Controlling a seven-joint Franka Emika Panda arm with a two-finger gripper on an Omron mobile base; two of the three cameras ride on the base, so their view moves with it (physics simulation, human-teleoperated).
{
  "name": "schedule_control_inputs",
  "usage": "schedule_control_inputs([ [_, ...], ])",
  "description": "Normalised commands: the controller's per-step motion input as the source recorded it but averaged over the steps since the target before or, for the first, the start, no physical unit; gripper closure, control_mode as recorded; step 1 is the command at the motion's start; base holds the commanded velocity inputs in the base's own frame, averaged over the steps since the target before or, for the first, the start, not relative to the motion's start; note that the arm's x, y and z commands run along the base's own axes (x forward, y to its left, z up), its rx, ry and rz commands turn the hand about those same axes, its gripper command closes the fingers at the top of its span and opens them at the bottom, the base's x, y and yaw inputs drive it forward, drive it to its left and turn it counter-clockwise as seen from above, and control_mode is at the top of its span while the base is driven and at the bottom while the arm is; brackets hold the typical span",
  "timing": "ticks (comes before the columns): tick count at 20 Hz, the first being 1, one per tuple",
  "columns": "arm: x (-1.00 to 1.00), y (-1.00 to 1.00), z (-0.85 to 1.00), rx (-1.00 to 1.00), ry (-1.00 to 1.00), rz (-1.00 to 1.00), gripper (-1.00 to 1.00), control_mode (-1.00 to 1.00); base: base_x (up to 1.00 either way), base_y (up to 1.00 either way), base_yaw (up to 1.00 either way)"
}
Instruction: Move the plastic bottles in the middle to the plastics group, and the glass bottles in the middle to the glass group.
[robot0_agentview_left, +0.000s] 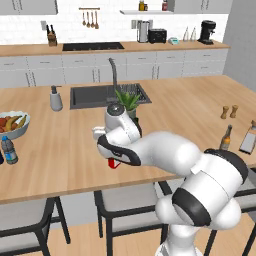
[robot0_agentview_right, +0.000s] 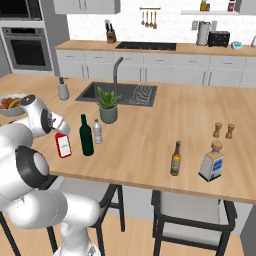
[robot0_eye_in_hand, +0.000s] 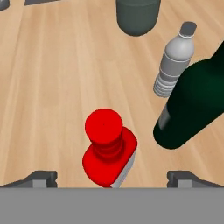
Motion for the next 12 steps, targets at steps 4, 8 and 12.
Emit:
schedule_control_inputs([
  [4,0.0,0.0,-0.22,0.0,0.0,0.0,-1.0,-1.0,0.0,0.0,0.0],
  [8,0.06,0.0,-0.17,0.0,0.0,0.0,-1.0,-1.0,0.0,0.0,0.0],
  [12,0.08,0.0,-0.15,0.0,0.0,0.0,-1.0,-1.0,0.0,0.0,0.0],
])
